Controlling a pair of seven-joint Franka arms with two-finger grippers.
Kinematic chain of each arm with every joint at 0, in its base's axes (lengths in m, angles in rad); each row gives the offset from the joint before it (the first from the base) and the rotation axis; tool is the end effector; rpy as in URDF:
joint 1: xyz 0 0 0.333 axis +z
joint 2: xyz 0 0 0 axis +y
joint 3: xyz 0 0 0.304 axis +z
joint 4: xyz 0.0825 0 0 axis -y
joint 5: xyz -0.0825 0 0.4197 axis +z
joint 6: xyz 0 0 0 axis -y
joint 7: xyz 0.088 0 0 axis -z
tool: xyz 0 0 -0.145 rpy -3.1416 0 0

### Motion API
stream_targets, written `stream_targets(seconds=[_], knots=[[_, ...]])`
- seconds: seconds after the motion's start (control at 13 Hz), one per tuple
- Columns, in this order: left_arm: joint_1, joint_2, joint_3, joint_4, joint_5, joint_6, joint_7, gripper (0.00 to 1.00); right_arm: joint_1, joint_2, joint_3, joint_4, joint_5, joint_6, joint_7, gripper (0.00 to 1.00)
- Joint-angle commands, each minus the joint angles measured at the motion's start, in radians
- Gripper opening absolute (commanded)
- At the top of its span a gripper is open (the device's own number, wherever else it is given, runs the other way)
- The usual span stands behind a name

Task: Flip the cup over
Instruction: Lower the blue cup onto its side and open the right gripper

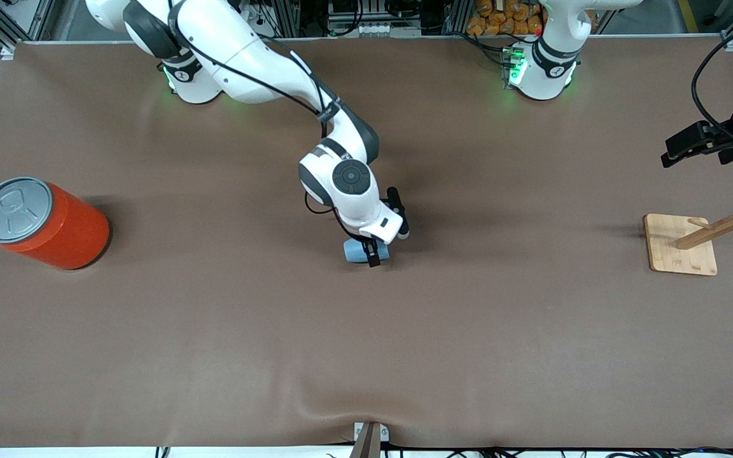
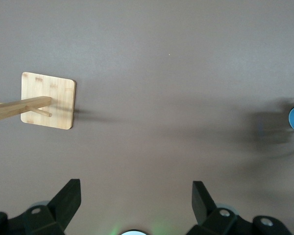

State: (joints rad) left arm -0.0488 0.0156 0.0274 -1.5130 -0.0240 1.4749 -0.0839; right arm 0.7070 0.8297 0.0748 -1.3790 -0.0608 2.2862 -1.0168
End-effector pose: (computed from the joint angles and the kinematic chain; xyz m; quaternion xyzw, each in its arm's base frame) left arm 0.5830 -0.0163 0.5863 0.9991 0.0304 -0.0274 0.0103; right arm 0.5517 0.5308 0.1572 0.6171 0.7859 0.0401 0.0014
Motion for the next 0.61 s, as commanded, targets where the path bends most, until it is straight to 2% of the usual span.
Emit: stream_targets(seconds=[0.0,0.23,0.54], knots=[[0.001,0.004,-0.004,0.013,-0.001,-0.013,0.0,1.0,-0.004,-0.088,-0.003,-0.014,-0.005,-0.106,0.044,1.0],[0.001,0.004,-0.004,0.013,-0.005,-0.013,0.0,1.0,-0.03,-0.2,-0.012,-0.014,-0.007,-0.236,0.162,1.0],[-0.002,0.004,-0.012,0.011,-0.014,-0.013,0.0,1.0,-0.199,-0.312,-0.012,-0.02,-0.005,-0.312,0.311,1.0]])
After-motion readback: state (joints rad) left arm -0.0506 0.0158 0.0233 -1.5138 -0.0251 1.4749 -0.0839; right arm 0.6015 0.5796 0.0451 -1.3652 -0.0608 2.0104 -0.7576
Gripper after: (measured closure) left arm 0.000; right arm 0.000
